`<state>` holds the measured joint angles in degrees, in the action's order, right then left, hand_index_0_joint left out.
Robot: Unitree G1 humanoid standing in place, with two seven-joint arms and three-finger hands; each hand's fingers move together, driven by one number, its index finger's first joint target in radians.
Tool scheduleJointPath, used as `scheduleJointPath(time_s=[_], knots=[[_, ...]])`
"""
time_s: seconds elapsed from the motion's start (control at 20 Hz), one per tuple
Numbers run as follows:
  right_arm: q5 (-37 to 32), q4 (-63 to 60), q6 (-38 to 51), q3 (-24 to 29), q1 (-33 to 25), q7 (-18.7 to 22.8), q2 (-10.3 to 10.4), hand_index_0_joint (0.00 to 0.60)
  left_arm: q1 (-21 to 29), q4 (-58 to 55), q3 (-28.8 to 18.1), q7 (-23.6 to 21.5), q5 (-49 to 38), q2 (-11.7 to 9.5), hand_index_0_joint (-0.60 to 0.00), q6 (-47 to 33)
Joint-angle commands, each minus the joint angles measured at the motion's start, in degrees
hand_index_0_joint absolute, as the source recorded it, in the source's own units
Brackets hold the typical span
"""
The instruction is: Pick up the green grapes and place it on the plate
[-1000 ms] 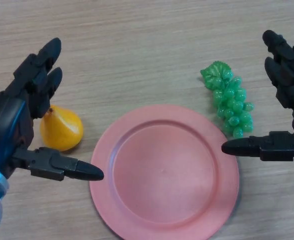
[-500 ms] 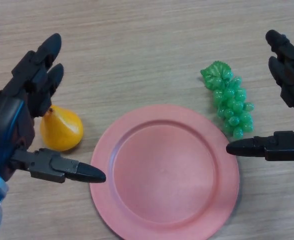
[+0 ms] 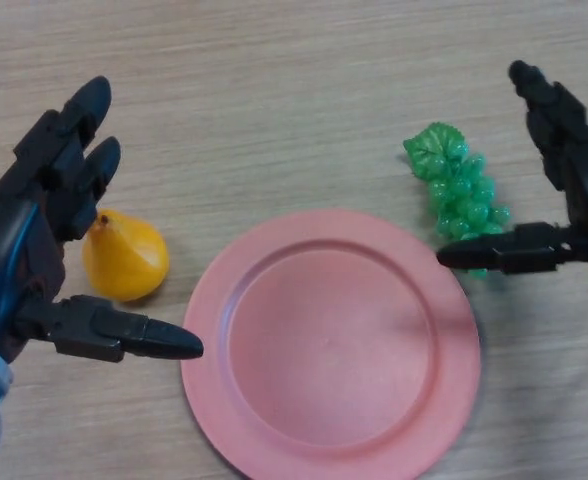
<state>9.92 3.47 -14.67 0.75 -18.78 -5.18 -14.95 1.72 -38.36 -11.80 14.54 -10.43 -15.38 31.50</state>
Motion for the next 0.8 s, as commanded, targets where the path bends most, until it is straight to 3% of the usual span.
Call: scheduleJointPath(time_s=[0.05,0.3,0.7,0.75,0.8], knots=[[2.1,-3.7,12.8,1.2,-5.9,5.1,-0.8,0.0,2.2,-3.8,-2.3,-2.5,-1.9,-2.4,0.0,-4.2],[5.7,-20.3,22.2,0.7,-11.8,10.8,-0.4,0.0,0.9,-4.7,-2.0,-2.1,-1.4,-1.8,0.0,-3.6],[14.6,-44.1,37.2,-0.5,-17.9,18.3,-3.2,0.0,1.3,-3.8,-4.1,-1.0,-1.6,-2.8,0.0,-4.1],[14.7,-44.4,37.4,-0.5,-18.0,18.3,-3.3,0.05,1.4,-3.8,-4.1,-1.0,-1.6,-2.8,0.0,-4.2],[15.2,-45.2,37.8,-0.5,-18.2,18.6,-3.4,0.199,1.4,-3.7,-4.0,-1.1,-1.4,-2.8,0.0,-4.3]])
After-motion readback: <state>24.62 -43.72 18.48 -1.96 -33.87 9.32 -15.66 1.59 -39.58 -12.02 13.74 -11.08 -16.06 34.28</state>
